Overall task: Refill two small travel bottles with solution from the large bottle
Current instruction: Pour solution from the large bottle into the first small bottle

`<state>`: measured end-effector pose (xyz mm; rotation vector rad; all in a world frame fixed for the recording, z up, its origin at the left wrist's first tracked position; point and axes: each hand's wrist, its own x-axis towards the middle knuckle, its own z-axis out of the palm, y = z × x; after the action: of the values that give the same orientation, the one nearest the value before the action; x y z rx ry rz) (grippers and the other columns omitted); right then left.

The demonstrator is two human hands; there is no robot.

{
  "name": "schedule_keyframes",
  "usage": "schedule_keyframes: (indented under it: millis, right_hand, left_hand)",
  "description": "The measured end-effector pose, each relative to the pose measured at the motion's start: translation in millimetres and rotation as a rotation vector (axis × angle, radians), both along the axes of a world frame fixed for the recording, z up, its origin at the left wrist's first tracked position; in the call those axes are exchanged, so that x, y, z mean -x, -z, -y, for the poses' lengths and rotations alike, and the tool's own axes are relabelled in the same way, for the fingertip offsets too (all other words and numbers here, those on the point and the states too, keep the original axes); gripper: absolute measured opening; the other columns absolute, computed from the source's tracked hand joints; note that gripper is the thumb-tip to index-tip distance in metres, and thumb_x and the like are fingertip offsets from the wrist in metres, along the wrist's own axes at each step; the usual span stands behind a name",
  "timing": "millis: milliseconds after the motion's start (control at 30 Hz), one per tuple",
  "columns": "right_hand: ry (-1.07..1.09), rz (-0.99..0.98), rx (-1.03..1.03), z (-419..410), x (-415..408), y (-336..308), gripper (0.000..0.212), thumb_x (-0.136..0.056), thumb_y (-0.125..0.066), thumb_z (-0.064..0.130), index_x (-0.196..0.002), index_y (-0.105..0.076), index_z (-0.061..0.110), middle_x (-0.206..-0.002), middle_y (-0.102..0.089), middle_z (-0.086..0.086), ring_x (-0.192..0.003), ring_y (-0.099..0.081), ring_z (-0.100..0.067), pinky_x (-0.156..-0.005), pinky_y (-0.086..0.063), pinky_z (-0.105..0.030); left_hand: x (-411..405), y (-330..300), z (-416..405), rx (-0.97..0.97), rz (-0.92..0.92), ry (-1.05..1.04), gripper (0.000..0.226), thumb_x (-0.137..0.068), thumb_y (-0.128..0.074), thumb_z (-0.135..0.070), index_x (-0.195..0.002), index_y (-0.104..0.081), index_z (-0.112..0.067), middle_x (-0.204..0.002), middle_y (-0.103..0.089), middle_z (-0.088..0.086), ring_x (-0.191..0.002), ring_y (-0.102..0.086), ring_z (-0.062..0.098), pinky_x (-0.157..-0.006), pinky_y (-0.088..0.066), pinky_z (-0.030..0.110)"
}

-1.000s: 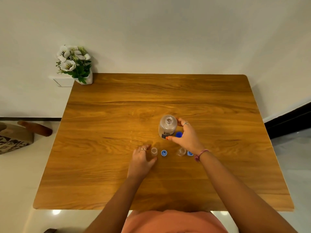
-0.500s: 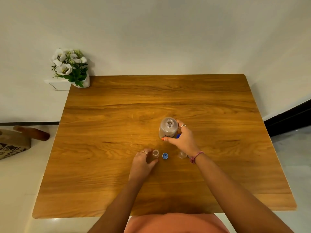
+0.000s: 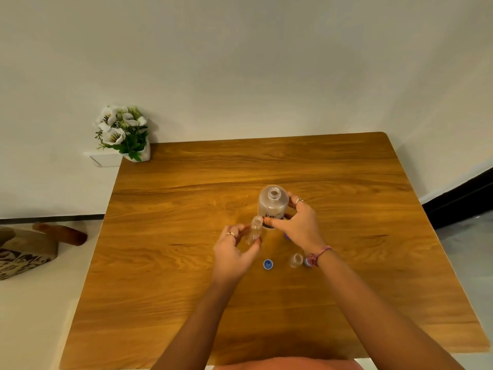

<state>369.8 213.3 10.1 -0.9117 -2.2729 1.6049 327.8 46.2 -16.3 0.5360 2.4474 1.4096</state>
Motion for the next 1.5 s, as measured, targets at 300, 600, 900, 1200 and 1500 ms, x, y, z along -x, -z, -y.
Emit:
schedule_keyframes:
  millis: [300, 600, 900, 1200, 1500]
  right_hand:
    - [0.015, -0.214, -0.217, -19, 20, -65, 0.077, -0.057, -0.088, 0.032, -0.124, -0.052, 0.021, -0.110, -0.054, 0.014, -0.102, -0.051, -0.002, -0.081, -0.049, -0.018]
    - [-0.055, -0.385, -0.517, -40, 46, -149, 0.080, -0.058, -0.085, 0.038, -0.129, -0.050, 0.024, -0.115, -0.054, 0.009, -0.105, -0.050, -0.005, -0.079, -0.047, -0.013]
    - [-0.097, -0.421, -0.728, -54, 57, -218, 0.080, -0.060, -0.084, 0.036, -0.132, -0.049, 0.025, -0.120, -0.057, 0.001, -0.109, -0.050, -0.016, -0.088, -0.049, -0.031]
    - [-0.069, -0.473, -0.900, -59, 59, -261, 0.072, -0.063, -0.083, 0.035, -0.128, -0.053, 0.026, -0.118, -0.057, 0.003, -0.107, -0.050, -0.017, -0.081, -0.044, -0.027]
    - [-0.050, -0.535, -1.048, -56, 53, -293, 0.070, -0.066, -0.083, 0.030, -0.128, -0.054, 0.022, -0.120, -0.059, -0.001, -0.109, -0.050, -0.021, -0.081, -0.050, -0.038]
  left_hand:
    - [23, -84, -17, -0.330, -0.069, -0.088, 0.031, -0.076, -0.077, -0.017, -0.105, -0.065, -0.020, -0.100, -0.058, -0.011, -0.094, -0.058, -0.005, -0.070, -0.054, 0.013]
    - [43, -168, -30, -0.506, -0.114, -0.115, 0.035, -0.073, -0.080, -0.018, -0.105, -0.065, -0.020, -0.097, -0.061, -0.005, -0.088, -0.063, -0.003, -0.063, -0.050, 0.008]
    - [51, -220, -40, -0.593, -0.158, -0.124, 0.035, -0.072, -0.080, -0.020, -0.103, -0.065, -0.026, -0.095, -0.062, 0.000, -0.083, -0.064, -0.009, -0.063, -0.049, 0.006]
    - [59, -249, -43, -0.584, -0.222, -0.146, 0.035, -0.070, -0.081, -0.031, -0.099, -0.064, -0.039, -0.098, -0.065, -0.008, -0.089, -0.065, -0.001, -0.074, -0.053, 0.015]
    - [58, -268, -42, -0.625, -0.285, -0.157, 0.035, -0.069, -0.082, -0.029, -0.096, -0.064, -0.041, -0.094, -0.067, -0.010, -0.089, -0.064, -0.003, -0.075, -0.051, 0.010]
